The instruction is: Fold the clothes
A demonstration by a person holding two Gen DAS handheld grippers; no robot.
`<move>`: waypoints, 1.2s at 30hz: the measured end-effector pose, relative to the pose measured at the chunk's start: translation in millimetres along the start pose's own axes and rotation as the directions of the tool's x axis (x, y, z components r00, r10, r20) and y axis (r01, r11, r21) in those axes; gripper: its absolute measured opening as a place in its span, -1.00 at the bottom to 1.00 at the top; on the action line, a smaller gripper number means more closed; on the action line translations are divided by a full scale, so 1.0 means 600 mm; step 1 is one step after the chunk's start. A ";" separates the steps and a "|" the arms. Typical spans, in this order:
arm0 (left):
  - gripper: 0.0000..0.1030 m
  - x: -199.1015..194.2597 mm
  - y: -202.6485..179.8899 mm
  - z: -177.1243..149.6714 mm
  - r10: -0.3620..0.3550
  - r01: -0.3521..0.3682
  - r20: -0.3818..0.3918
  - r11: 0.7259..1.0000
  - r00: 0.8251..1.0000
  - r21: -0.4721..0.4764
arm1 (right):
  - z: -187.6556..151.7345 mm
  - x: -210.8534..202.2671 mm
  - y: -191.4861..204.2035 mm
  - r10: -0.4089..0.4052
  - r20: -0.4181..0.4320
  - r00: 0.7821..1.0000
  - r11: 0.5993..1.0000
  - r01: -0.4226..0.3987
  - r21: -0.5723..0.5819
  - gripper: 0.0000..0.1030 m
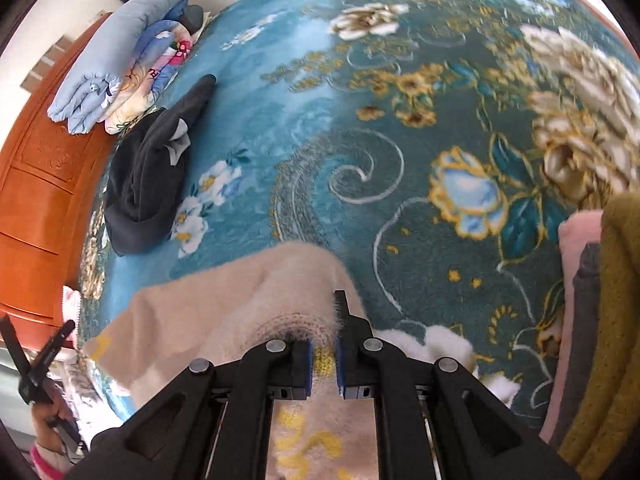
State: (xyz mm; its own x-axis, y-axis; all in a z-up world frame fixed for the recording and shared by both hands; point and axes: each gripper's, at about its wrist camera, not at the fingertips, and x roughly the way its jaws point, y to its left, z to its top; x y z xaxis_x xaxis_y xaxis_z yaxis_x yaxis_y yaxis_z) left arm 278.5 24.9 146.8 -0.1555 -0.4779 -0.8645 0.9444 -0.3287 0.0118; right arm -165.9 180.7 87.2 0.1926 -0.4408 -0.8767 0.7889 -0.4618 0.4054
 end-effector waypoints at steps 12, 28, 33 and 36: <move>0.01 -0.062 0.025 -0.049 -0.158 0.157 0.018 0.949 0.987 -0.272 | -0.060 -0.095 0.002 -0.001 0.150 0.989 0.997 0.012 -0.071 -0.27; 0.15 0.011 -0.065 -0.092 -0.303 0.226 -0.182 0.908 0.935 -0.354 | -0.137 0.008 0.044 0.398 0.002 0.917 0.910 -0.395 0.127 -0.05; 0.15 0.032 -0.093 -0.083 -0.296 0.220 -0.196 0.916 0.935 -0.335 | -0.132 0.030 0.050 0.409 0.021 0.912 0.896 -0.406 0.181 -0.05; 0.06 0.050 -0.093 -0.083 -0.301 0.207 -0.228 0.910 0.926 -0.360 | -0.133 0.043 0.046 0.407 0.011 0.913 0.892 -0.400 0.210 -0.19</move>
State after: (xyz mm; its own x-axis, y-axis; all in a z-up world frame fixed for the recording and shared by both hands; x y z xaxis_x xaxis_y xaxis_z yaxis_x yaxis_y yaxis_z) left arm 235.5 69.4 95.2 -0.3618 -0.1581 -0.9187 0.9314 -0.1044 -0.3488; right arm -92.5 218.2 55.1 0.4908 -0.5989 -0.6328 0.5044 -0.3969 0.7669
